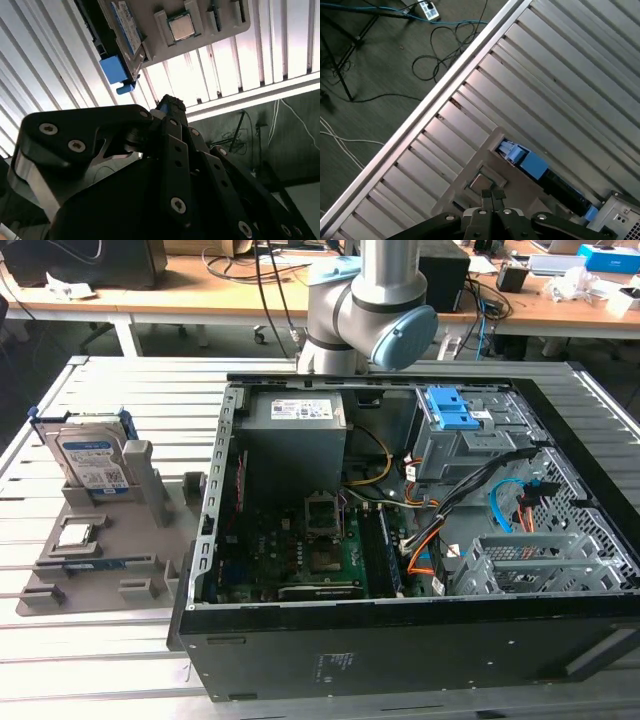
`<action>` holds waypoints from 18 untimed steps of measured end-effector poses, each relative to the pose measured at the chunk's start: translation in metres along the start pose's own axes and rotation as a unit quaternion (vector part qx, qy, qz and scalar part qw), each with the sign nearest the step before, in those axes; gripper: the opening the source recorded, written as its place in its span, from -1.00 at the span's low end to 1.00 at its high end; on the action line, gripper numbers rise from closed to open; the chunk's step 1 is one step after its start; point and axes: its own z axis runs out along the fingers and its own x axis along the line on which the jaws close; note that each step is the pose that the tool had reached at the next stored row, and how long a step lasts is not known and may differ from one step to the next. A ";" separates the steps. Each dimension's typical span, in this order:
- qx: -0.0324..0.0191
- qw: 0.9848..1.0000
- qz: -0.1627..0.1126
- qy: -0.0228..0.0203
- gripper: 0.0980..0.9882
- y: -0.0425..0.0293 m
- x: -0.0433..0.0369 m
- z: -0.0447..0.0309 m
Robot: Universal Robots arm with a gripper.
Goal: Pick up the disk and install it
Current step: 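Pick up the disk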
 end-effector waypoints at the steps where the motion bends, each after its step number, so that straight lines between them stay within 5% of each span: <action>1: 0.000 1.000 -0.017 0.001 -0.98 0.0000 0.0000 0.0000; 5: -0.001 0.998 -0.069 0.002 -0.98 0.0000 0.0000 0.0000; 13: -0.003 0.985 -0.171 0.006 -0.98 0.0000 0.0000 0.0000; 15: -0.004 0.980 -0.199 0.007 -0.98 0.0000 0.0000 0.0000; 18: -0.005 0.967 -0.254 0.009 -0.98 -0.0001 0.0000 0.0000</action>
